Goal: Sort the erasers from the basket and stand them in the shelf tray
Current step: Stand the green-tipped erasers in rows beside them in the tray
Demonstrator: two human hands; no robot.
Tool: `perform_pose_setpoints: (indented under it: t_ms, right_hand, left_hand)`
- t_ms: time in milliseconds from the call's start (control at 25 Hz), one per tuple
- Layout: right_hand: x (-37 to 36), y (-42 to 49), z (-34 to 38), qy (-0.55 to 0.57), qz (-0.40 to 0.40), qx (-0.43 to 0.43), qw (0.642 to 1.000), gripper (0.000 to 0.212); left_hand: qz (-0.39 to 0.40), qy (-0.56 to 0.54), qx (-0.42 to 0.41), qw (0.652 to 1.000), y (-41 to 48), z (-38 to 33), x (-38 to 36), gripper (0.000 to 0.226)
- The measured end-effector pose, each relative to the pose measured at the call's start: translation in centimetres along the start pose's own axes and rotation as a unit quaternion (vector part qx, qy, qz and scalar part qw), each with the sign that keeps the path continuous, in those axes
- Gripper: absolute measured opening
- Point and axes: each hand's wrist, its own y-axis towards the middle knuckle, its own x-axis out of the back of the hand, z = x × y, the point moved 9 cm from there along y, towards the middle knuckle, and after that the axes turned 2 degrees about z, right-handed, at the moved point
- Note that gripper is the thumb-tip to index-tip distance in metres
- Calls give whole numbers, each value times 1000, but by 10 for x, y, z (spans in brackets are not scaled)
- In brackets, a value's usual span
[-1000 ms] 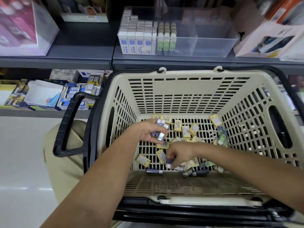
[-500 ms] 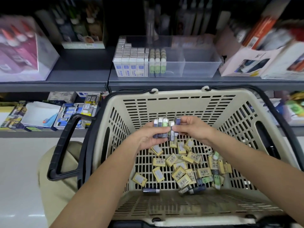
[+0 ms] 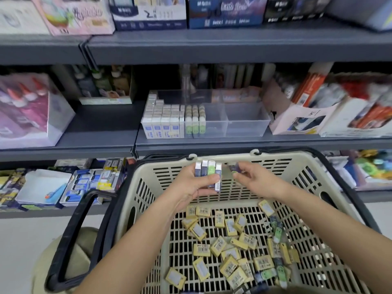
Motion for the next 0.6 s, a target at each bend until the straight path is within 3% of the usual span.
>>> perform_pose_setpoints:
  t_ms: [80,320,480,600]
  right_hand:
    - [14,4,17,-95,-24,35,995,26]
    - [68,27,45,1,-153,36,988,18]
    - [104,53,77,-113,-226,87,964,22]
    - [123,75,95,-218,-249,77,941,17]
  left_hand:
    - [-4,8,-35,999,3,-22,2,23]
    - [-61,-15,-131,989,18,-76,21,24]
    - [-105,7,-181,978,25,-97,43,24]
    - [-152,29,-190,969,29,-100,63,21]
